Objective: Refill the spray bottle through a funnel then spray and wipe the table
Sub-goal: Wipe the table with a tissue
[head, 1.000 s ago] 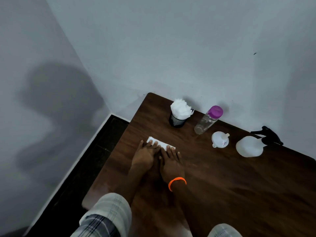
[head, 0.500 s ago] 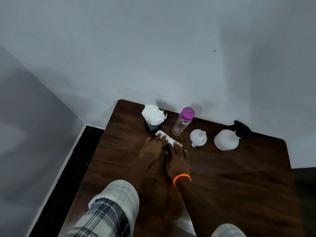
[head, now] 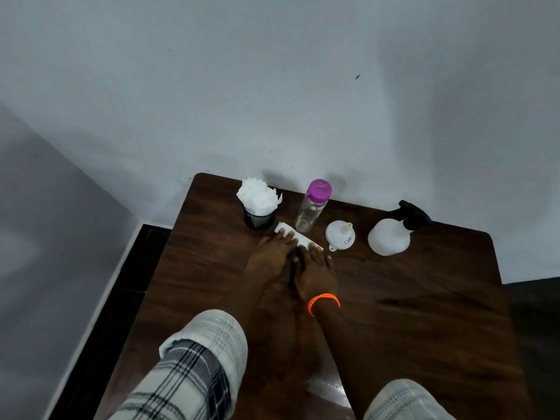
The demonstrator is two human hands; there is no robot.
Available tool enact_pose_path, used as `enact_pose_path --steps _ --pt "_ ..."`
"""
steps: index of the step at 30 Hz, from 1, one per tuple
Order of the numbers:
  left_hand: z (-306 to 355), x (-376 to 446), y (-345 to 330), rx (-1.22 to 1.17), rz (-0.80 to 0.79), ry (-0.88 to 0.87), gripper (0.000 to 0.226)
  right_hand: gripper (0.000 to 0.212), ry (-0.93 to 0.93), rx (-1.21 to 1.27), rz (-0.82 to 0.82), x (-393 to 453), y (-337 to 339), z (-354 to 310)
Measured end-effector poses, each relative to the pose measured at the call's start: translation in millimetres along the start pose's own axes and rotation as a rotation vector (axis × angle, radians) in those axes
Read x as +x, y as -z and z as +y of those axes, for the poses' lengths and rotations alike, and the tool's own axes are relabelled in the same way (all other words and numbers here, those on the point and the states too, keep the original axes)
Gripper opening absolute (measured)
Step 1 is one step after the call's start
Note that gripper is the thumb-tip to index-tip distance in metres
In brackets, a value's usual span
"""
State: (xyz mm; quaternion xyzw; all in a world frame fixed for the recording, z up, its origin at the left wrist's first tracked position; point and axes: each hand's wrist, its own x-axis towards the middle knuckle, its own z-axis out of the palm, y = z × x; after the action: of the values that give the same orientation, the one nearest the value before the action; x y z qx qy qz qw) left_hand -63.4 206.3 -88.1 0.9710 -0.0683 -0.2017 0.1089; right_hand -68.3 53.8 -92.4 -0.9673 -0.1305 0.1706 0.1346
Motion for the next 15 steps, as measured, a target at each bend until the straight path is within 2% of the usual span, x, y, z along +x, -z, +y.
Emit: enact_pose_path --steps 9,11,13,15 --pt "9.7 -65.5 -30.4 -0.123 0.038 0.062 0.055 0.056 0.064 0.008 -0.102 -47.2 -13.6 -0.6" --pt "13.2 -88.4 -33.7 -0.141 0.037 0.083 0.070 0.063 0.094 -0.014 -0.122 -65.7 -21.8 -2.5" --pt "17.9 -109.2 -39.3 -0.169 0.050 0.127 0.086 0.061 0.124 -0.013 -0.130 -84.1 -30.2 -4.4" --pt "21.9 -131.1 -49.8 -0.168 0.025 0.168 0.085 0.066 0.151 -0.016 -0.150 -104.3 -38.5 -6.8"
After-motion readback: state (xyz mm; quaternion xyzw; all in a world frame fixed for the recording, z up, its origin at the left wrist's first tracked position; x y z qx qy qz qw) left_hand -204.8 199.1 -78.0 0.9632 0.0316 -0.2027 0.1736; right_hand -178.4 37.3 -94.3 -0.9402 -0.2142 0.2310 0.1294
